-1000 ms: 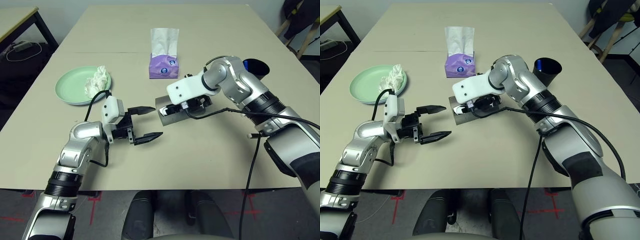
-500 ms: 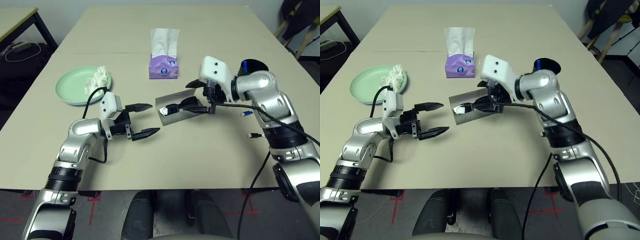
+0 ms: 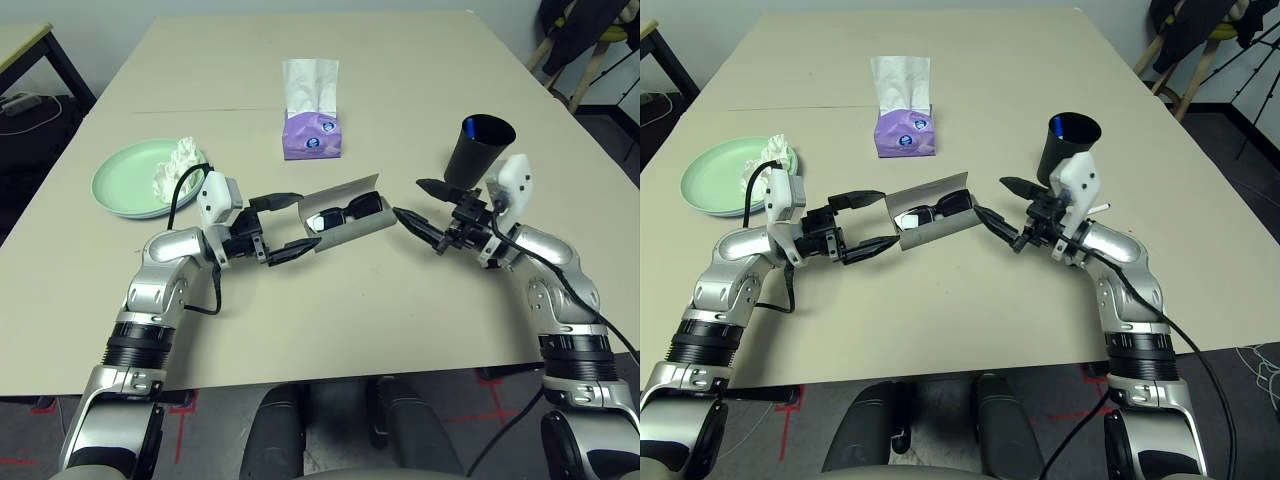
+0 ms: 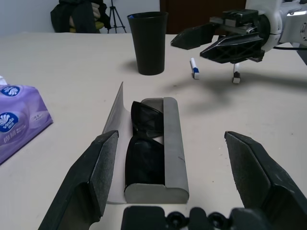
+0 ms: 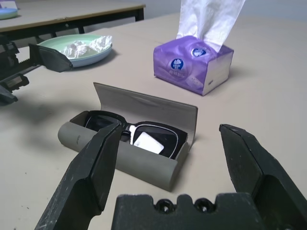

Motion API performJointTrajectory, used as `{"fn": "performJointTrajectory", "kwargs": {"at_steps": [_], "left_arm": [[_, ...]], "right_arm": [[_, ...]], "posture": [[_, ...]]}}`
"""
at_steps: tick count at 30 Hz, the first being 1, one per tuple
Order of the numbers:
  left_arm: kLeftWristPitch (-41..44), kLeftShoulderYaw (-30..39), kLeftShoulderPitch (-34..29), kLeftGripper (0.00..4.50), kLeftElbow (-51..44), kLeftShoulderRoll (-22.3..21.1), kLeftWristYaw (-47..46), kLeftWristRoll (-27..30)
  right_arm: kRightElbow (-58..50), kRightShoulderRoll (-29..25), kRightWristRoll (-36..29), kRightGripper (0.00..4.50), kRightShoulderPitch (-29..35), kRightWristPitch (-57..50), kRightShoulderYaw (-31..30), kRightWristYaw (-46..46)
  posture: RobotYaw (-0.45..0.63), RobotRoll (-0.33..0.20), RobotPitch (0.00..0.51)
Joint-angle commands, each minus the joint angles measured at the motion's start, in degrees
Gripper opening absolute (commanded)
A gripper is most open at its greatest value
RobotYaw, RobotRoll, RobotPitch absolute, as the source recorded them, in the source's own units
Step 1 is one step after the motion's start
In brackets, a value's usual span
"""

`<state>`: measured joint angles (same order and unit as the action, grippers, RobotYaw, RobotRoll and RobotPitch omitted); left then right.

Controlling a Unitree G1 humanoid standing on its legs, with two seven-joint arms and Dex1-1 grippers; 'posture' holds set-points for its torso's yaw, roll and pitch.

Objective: Organize and tidy the items on the table.

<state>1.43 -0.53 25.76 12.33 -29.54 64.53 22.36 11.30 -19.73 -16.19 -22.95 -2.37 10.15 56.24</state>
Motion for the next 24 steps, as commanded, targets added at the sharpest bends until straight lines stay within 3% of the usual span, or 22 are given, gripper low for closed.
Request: {"fn": "performJointTrajectory", "kwargs": {"at_steps": [1, 12, 15, 24], "left_arm": [[-1.9, 0.6, 0.3, 4.5, 2.5, 0.5, -0.7, -1.1], [-8.2, 3.0, 6.3, 4.5, 17.0, 2.6, -0.4, -1.5], [-8.5, 2.9, 7.6, 3.86, 20.8, 2.4, 3.5, -0.9], [-14.3, 2.7, 12.9, 0.48, 31.5, 2.8, 9.6, -3.0]], "right_arm": [[7.0, -2.8, -0.7, 4.45, 1.5, 9.3, 0.4, 4.8], [10.0, -5.7, -4.1, 4.45, 3.9, 11.5, -0.2, 7.2], [7.4, -5.3, -4.8, 4.5, 4.0, 10.1, -0.6, 5.8], [0.9, -6.1, -6.6, 4.5, 5.1, 5.7, -1.7, 5.0]], "posture": [[0.06, 0.0, 0.112], [0.04, 0.0, 0.123], [0.04, 0.0, 0.125], [0.0, 0.0, 0.136]]}}
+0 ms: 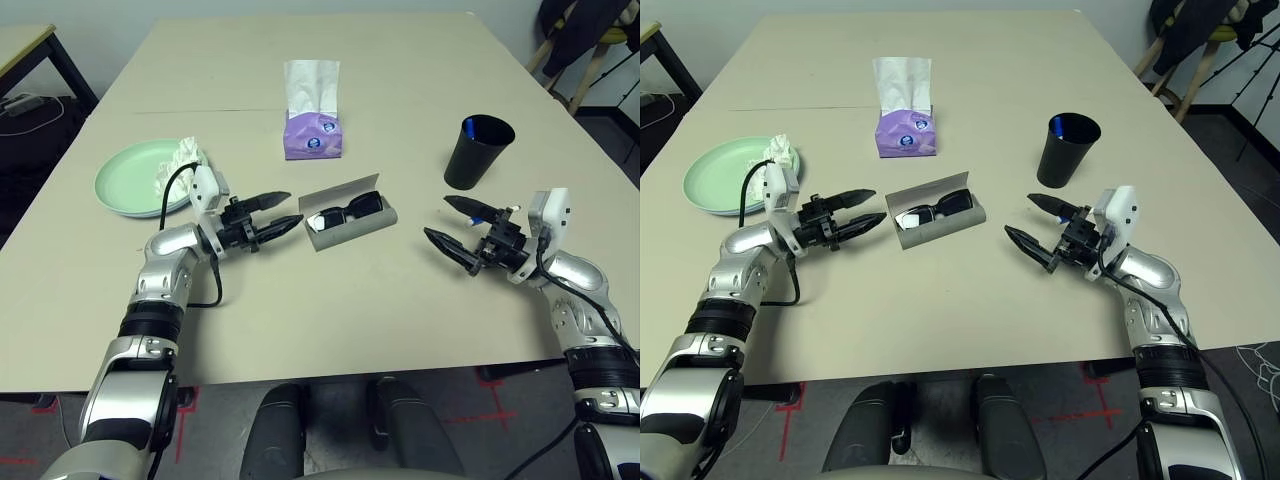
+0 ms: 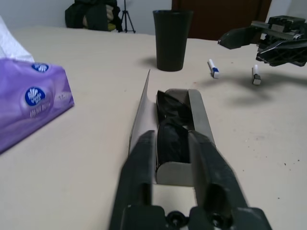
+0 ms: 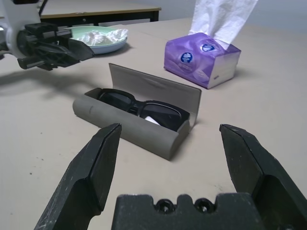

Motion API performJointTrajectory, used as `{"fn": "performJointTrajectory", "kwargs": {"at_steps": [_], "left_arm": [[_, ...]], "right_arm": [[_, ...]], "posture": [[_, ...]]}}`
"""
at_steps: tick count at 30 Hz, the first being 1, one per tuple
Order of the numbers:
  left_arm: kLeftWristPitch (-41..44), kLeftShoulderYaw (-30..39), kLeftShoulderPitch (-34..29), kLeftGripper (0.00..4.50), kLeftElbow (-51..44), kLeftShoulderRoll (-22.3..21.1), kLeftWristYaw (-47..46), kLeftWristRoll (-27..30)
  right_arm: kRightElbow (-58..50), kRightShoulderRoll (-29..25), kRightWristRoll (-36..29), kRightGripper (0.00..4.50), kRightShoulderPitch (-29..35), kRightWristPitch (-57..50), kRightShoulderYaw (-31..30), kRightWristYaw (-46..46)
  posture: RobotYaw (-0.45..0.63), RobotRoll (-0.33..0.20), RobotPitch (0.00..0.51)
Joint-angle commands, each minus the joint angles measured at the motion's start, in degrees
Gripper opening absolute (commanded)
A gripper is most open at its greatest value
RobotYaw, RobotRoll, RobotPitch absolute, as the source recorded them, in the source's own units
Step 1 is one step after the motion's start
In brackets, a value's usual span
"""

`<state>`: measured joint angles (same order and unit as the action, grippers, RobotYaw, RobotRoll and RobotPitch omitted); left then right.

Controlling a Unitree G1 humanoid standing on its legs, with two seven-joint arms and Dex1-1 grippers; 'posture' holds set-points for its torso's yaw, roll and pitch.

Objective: Organize and tidy the items on the table.

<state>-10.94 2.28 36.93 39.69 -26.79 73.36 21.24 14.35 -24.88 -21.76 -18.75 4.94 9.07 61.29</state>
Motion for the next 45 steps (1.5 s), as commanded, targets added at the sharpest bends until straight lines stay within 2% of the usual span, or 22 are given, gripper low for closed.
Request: {"fn": "performJointTrajectory", "kwargs": {"at_steps": [1, 8, 12, 17, 36, 45], "left_arm": [[-2.3, -0.1, 2.5, 0.09, 5.5, 0.0, 0.7, -2.4], [-5.3, 0.9, 6.9, 0.03, 13.0, 0.8, -1.5, -4.2], [-3.1, 3.4, 11.5, 0.03, 17.8, 2.4, -12.6, -5.0], [-2.5, 4.7, 13.7, 0.03, 19.9, 3.2, -16.9, -5.6], [-2.2, 0.9, 13.5, 0.03, 20.8, 6.0, -10.3, -10.5], [2.5, -1.8, 11.8, 0.03, 19.8, 5.9, -8.3, -12.9]], "right_arm": [[-2.5, -1.0, -1.2, 4.5, 0.9, -2.0, -0.7, 0.1], [-3.0, -1.0, -1.8, 4.5, 1.5, -2.8, -1.9, 0.7], [-3.3, -0.4, -2.2, 4.5, 1.5, -3.0, -2.4, 0.4], [-3.0, -0.1, -2.3, 4.5, 1.5, -3.0, -2.5, 0.3], [-1.5, 1.6, -2.4, 4.5, 1.0, -1.7, -2.6, 0.4], [-4.4, 1.4, -2.9, 4.5, 1.1, -3.0, -2.6, -0.8]], "posture": [[0.0, 0.0, 0.136], [0.01, 0.0, 0.134], [0.01, 0.0, 0.135], [0.01, 0.0, 0.133], [0.01, 0.0, 0.133], [0.0, 0.0, 0.135]]}}
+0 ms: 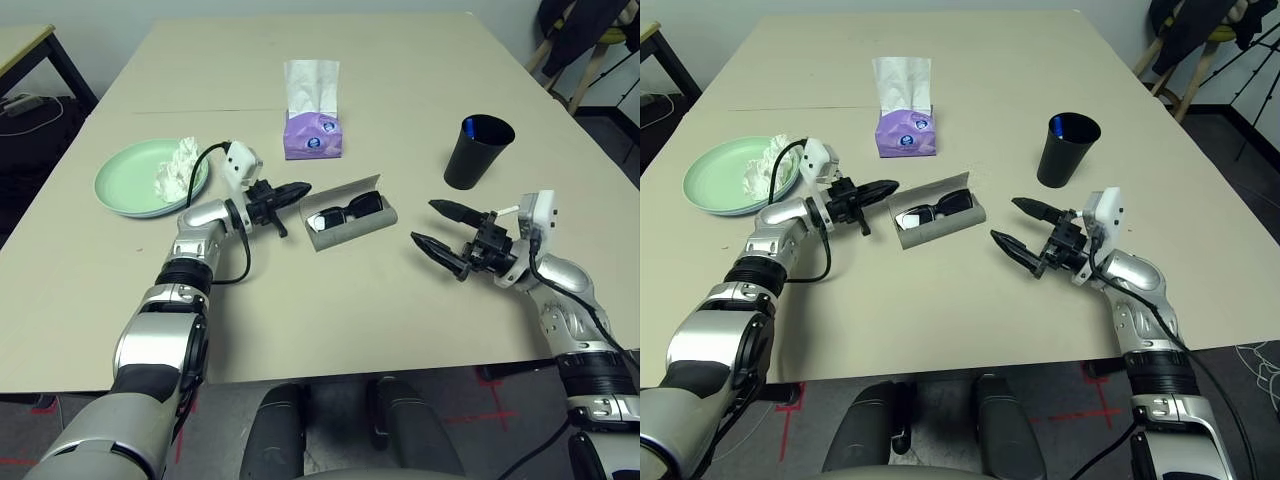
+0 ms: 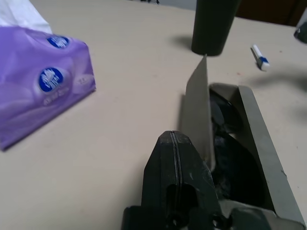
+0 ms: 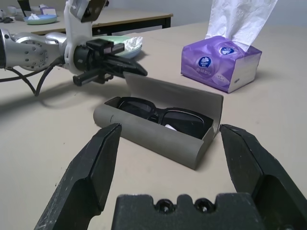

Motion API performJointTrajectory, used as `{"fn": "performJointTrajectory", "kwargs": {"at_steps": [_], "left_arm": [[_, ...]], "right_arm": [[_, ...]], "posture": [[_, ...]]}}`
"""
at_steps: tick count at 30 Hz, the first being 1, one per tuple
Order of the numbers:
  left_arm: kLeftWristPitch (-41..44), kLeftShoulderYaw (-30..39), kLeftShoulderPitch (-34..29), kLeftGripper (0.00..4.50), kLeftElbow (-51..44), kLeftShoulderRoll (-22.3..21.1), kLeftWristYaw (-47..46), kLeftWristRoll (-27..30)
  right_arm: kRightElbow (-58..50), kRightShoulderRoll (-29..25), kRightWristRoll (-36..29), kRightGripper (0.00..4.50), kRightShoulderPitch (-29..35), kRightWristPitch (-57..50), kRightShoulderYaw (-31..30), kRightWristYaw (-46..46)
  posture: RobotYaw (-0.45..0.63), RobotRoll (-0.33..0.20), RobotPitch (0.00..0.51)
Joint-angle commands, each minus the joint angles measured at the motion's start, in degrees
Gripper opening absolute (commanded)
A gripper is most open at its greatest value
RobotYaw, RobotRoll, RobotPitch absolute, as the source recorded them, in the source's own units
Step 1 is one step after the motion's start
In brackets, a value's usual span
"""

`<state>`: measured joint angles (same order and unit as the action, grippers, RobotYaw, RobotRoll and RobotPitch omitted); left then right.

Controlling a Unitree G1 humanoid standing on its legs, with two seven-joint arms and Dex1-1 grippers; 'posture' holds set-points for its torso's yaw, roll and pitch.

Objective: Organize and tidy the items on the table.

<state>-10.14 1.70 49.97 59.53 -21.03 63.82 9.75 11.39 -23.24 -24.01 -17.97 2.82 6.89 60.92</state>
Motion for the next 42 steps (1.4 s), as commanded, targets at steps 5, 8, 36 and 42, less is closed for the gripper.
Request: {"fn": "performJointTrajectory", "kwargs": {"at_steps": [5, 8, 36, 42], "left_arm": [[2.5, -2.4, -2.8, 0.03, -3.4, 0.3, 5.1, -1.2], [4.2, -3.3, -5.2, 0.03, -7.7, 0.2, 8.7, -0.5], [9.7, -7.1, -8.7, 3.02, -29.4, 2.4, 14.5, 4.8], [10.6, -8.2, -10.1, 4.47, -30.6, 2.4, 16.8, 5.8]], "right_arm": [[-1.6, -0.3, -0.6, 4.5, 0.1, -1.0, -0.4, -0.7], [-1.2, -0.3, -0.5, 4.5, -0.2, -0.7, -0.4, -0.6], [-4.2, -15.9, 7.7, 4.5, -3.7, -17.1, -6.2, -2.0], [4.1, -26.6, 17.1, 4.5, -8.4, -10.3, -12.6, 6.4]], "posture": [[0.0, 0.0, 0.131], [0.0, 0.0, 0.129], [-0.01, 0.0, 0.118], [-0.02, 0.0, 0.121]]}}
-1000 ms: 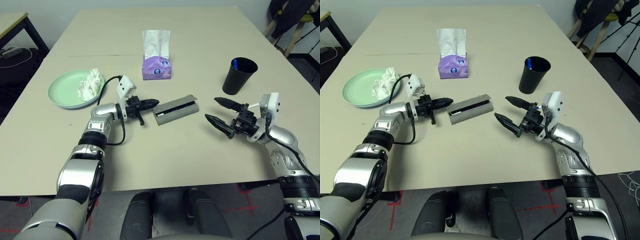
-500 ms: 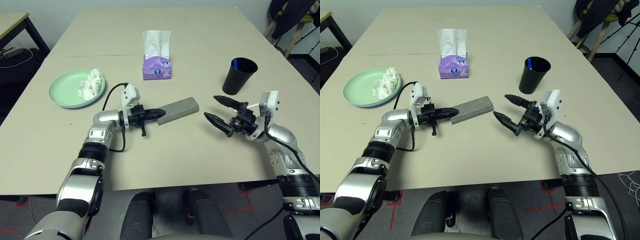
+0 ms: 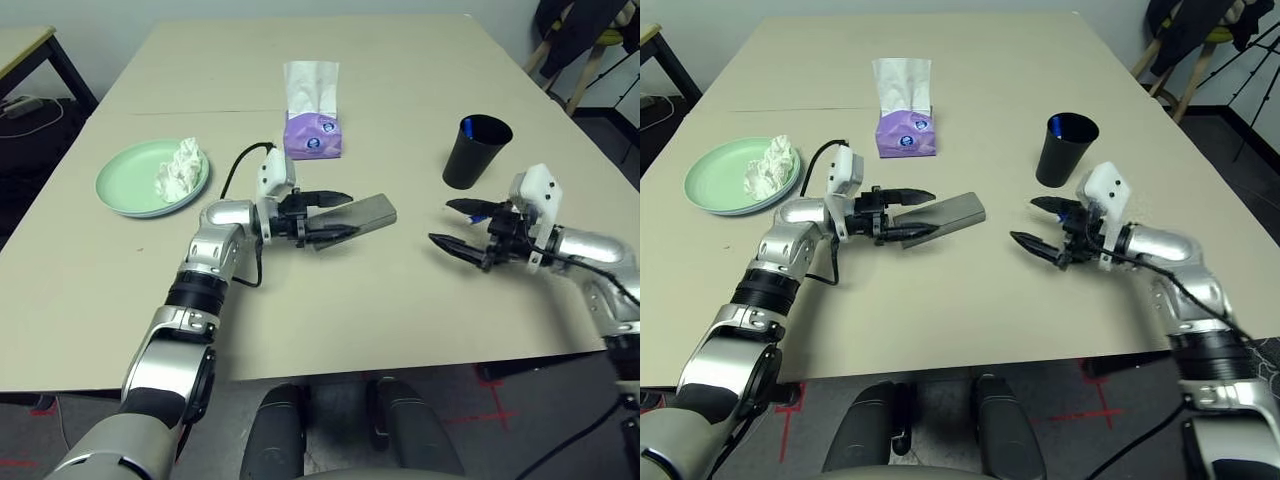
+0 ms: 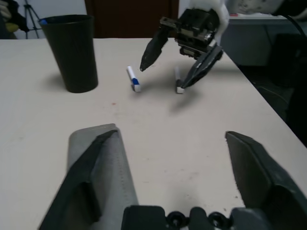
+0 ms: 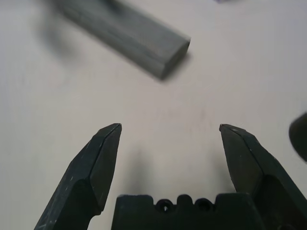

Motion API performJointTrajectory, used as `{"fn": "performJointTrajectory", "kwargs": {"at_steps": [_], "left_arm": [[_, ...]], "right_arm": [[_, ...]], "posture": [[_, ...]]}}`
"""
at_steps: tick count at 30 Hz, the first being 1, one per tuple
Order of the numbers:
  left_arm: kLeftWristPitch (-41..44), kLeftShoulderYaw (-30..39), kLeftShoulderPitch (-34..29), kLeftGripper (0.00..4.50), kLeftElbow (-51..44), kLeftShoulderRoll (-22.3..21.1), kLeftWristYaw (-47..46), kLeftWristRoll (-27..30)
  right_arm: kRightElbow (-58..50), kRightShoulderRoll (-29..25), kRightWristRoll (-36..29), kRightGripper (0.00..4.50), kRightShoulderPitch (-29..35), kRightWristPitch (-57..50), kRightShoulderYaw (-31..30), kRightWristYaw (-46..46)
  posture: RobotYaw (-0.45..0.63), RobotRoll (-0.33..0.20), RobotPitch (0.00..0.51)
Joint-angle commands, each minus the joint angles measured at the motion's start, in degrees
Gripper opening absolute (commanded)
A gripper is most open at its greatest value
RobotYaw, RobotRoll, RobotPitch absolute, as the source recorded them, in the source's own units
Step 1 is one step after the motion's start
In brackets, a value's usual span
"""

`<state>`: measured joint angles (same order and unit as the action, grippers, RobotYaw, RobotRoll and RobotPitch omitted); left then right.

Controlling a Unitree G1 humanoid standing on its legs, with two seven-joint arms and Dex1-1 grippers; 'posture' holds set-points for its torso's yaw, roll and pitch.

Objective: Organize and tidy the items on the table.

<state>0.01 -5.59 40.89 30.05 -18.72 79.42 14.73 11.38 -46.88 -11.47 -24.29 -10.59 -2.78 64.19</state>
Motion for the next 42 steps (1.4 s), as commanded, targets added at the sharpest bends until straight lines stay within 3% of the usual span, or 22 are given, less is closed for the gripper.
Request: {"fn": "performJointTrajectory", "kwargs": {"at_steps": [1, 8, 16, 25, 42], "left_arm": [[0.2, -1.0, -1.2, 4.47, -1.1, 0.0, 1.3, 0.8], [-1.6, -0.1, -2.1, 4.47, -0.3, 1.0, -0.3, 1.3], [-0.1, -0.2, -3.9, 4.47, -3.4, 0.8, -1.8, 1.9], [1.5, -0.2, -4.9, 4.47, -5.4, 0.2, -2.9, 2.4], [1.6, -0.1, -4.9, 4.47, -5.1, 0.7, -3.7, 2.8]], "right_arm": [[5.8, -3.9, 6.1, 4.5, -3.4, 4.5, -3.9, 3.8], [17.5, -5.9, 18.5, 4.5, -13.0, 15.2, -13.2, 8.6], [24.3, -5.5, 25.7, 4.5, -20.0, 22.1, -19.4, 15.2], [28.7, -2.9, 28.6, 4.5, -24.5, 27.1, -21.2, 18.0], [24.9, -2.2, 33.1, 4.5, -29.4, 20.6, -23.0, 26.5]], "posture": [[-0.02, 0.0, 0.121], [-0.01, 0.0, 0.13], [0.02, 0.0, 0.134], [0.04, 0.0, 0.14], [0.03, 0.0, 0.147]]}}
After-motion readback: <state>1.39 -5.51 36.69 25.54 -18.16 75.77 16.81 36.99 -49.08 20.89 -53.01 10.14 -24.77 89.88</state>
